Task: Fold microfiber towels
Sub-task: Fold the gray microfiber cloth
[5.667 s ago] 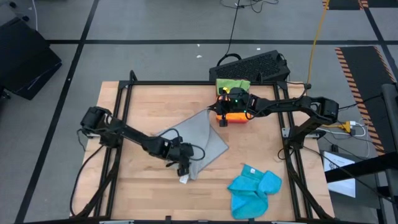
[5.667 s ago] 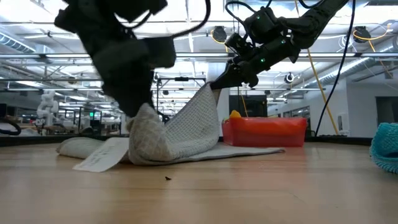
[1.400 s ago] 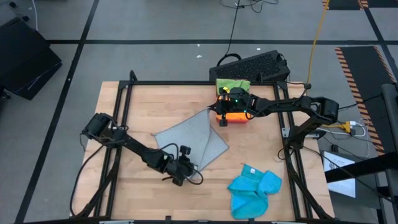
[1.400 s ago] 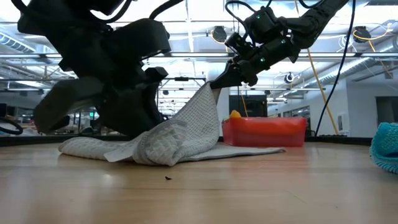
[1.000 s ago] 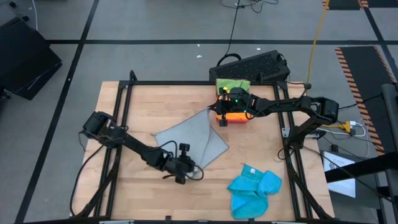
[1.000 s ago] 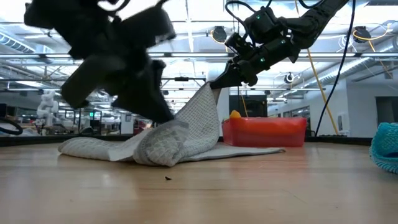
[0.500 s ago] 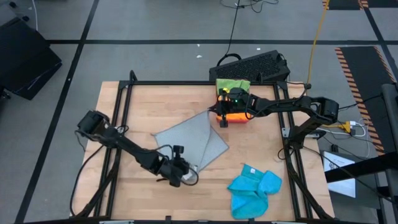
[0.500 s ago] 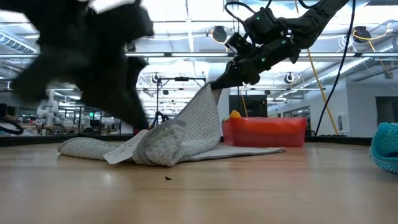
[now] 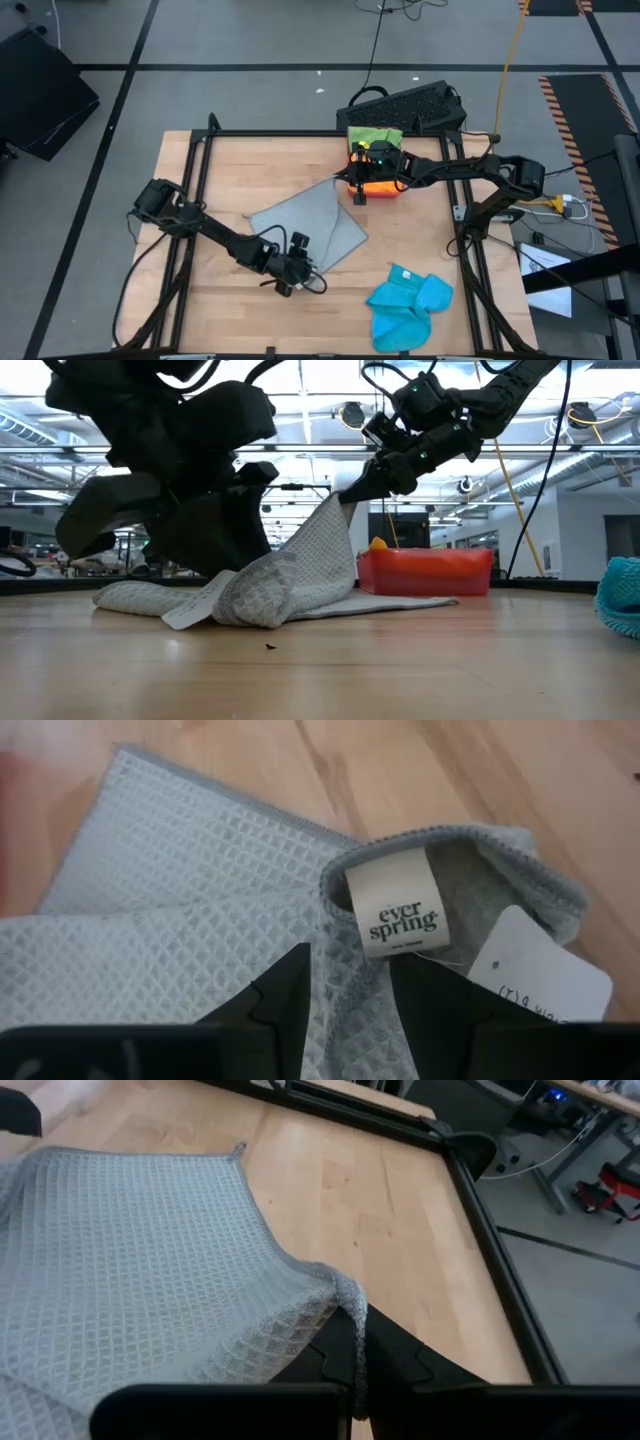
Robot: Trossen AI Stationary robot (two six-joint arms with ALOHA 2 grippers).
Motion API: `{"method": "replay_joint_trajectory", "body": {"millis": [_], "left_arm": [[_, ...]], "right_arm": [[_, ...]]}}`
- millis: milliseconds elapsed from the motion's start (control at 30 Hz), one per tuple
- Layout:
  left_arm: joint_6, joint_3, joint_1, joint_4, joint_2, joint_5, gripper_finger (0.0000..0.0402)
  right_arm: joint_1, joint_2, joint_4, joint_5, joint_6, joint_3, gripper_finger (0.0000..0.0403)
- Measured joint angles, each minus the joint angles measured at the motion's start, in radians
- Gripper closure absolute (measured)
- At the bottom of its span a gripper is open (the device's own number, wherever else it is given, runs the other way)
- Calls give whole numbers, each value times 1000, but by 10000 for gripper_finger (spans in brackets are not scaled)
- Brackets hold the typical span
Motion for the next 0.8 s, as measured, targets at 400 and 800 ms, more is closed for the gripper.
{"method": "replay_joint_trajectory", "body": {"millis": [400,800], "left_arm": [[-28,0,0,75,23,24,259],[-157,0,18,144,78,-139,259]], "right_arm": [[-2,0,-6,1,26,0,399],[-2,0,-9,1,42,0,399]]}}
